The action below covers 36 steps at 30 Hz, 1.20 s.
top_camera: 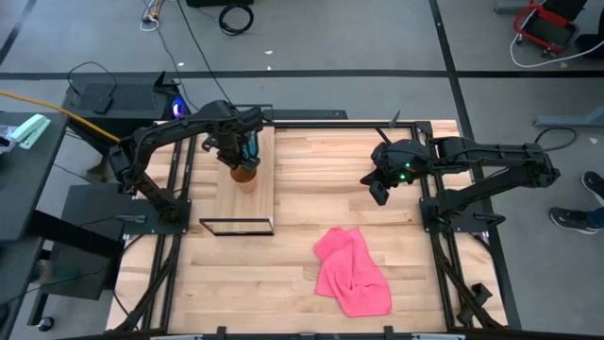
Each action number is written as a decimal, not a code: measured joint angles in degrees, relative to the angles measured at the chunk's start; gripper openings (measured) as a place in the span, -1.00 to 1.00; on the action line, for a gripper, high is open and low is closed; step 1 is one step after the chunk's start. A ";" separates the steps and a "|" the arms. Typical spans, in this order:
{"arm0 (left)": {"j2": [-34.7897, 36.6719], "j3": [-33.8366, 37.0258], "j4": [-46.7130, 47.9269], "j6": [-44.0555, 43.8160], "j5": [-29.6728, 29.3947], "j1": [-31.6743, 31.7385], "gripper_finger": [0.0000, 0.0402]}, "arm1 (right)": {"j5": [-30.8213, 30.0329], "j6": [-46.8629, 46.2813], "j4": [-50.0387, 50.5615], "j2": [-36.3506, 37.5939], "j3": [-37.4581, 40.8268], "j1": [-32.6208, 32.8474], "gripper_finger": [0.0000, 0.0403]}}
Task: Stack small to large cups/mugs on shelf
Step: Put the orange cup on the shelf
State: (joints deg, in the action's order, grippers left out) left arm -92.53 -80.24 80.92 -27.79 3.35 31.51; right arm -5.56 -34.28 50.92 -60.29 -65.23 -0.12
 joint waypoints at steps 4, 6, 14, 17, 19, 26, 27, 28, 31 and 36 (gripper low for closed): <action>-0.07 0.02 0.68 -0.02 -0.35 0.00 -0.86 | 0.02 0.16 0.00 0.00 0.00 0.00 -0.97; -0.07 0.04 0.66 -0.04 -0.39 0.00 -0.85 | 0.02 0.28 0.00 0.00 0.00 0.00 -0.97; -0.07 0.06 1.44 -0.46 -0.39 0.00 -0.83 | 0.02 0.41 0.00 0.00 0.00 0.01 -0.97; -0.07 0.06 1.49 -0.47 -0.38 0.00 -0.83 | 0.02 0.42 0.00 0.00 0.00 0.00 -0.97; -0.04 0.06 1.63 -0.48 -0.38 0.01 -0.82 | 0.02 0.42 0.00 0.00 0.00 0.01 -0.96; 0.75 0.10 2.46 -1.33 -0.35 0.15 -0.82 | 0.02 0.42 0.00 0.00 0.00 0.00 -0.96; 0.88 0.10 2.52 -1.48 -0.35 0.15 -0.82 | 0.02 0.42 0.02 0.00 0.00 0.00 -0.96; 0.93 0.10 2.60 -1.61 -0.33 0.15 -0.82 | 0.02 0.42 0.00 0.00 0.00 0.00 -0.96; 2.08 0.13 2.25 -1.85 -0.35 0.15 -0.82 | 0.02 0.42 0.02 0.00 0.00 0.00 -0.96; 4.26 0.10 2.03 -3.26 -0.31 0.15 -0.82 | 0.02 0.50 0.02 0.00 0.00 0.00 -0.96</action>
State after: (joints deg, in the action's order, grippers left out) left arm -88.27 -80.14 82.95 -31.05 3.04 31.66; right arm -5.54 -33.78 50.94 -60.29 -65.23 -0.12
